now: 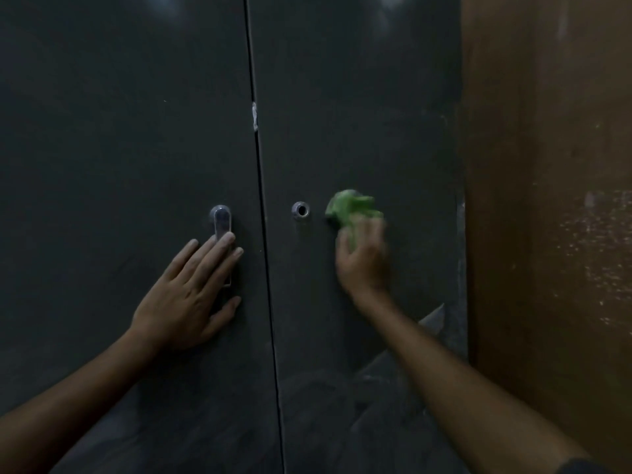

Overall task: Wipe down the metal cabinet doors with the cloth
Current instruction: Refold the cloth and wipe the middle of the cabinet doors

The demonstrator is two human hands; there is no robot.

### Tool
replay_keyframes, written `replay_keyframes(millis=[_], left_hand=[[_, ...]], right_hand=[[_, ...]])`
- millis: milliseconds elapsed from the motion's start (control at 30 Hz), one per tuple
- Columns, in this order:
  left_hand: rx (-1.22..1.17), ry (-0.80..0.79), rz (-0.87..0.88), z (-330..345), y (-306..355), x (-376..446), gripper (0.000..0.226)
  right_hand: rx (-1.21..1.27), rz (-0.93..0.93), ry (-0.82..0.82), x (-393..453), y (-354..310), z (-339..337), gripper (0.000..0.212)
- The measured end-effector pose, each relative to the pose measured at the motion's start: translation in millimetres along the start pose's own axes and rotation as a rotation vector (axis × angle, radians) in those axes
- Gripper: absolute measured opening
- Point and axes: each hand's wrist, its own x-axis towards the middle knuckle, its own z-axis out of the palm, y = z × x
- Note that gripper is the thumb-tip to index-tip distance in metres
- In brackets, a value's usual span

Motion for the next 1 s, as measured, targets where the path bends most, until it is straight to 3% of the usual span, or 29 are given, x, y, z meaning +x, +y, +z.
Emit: replay_keyframes(millis=[100, 167, 200, 267, 367, 400, 467, 533, 600, 667, 733, 800, 833, 900, 1000], left_hand=[[0.016, -0.006, 0.005, -0.4, 0.2, -0.8, 0.078], [0.015, -0.02, 0.005, 0.1, -0.7, -1.8, 0.078], [0.015, -0.02, 0.002, 0.8, -1.1, -1.5, 0.078], [0.017, -0.009, 0.001, 2.0, -0.6, -0.4, 0.078], [0.015, 0.002, -0.001, 0.8, 0.3, 1.2, 0.078], [0.014, -0.003, -0.002, 0.0, 0.4, 1.0, 0.078], [0.004, -0.013, 0.001, -1.0, 0.5, -0.7, 0.078], [-0.005, -0.006, 0.005, -1.5, 0.5, -0.2, 0.078], [-0.011, -0.004, 0.008, -1.6, 1.0, 0.0, 0.078], [-0.01, 0.01, 0.003, -1.6, 0.5, -0.5, 0.078], [-0.009, 0.025, 0.008, -0.2, 1.8, -0.2, 0.078], [-0.009, 0.037, 0.006, 0.9, 2.1, 0.2, 0.078], [-0.005, 0.04, 0.008, 1.5, 1.9, 0.4, 0.078], [0.006, 0.036, 0.006, 1.8, 1.8, 0.8, 0.078], [0.004, 0.032, 0.012, -0.9, 2.1, 0.7, 0.078]], right_hand=[[0.026, -0.56, -0.251, -68.5, -2.0, -5.2, 0.028], [-0.054, -0.651, -0.31, -79.4, 46.3, -19.0, 0.031], [-0.096, -0.587, -0.303, -71.1, 70.2, -27.1, 0.029], [-0.124, -0.269, -0.219, -39.7, 103.4, -40.1, 0.025], [-0.084, 0.344, -0.025, 18.4, 99.6, -37.2, 0.022], [-0.101, 0.4, -0.001, 25.0, 87.5, -33.2, 0.022], [-0.084, 0.173, -0.05, 8.8, 67.2, -27.4, 0.023], [-0.088, -0.218, -0.25, -40.4, 74.7, -31.0, 0.028], [-0.175, -0.388, -0.441, -66.9, 111.6, -53.8, 0.031], [-0.25, -0.249, -0.429, -44.7, 143.6, -73.8, 0.03], [-0.309, 0.091, -0.204, 12.0, 168.1, -72.3, 0.038], [-0.307, 0.397, -0.116, 81.5, 164.3, -66.2, 0.045], [-0.257, 0.431, -0.093, 107.0, 153.8, -60.4, 0.043], [-0.191, 0.31, -0.031, 121.6, 131.6, -49.5, 0.038], [-0.18, 0.24, -0.003, 57.6, 137.0, -40.9, 0.041]])
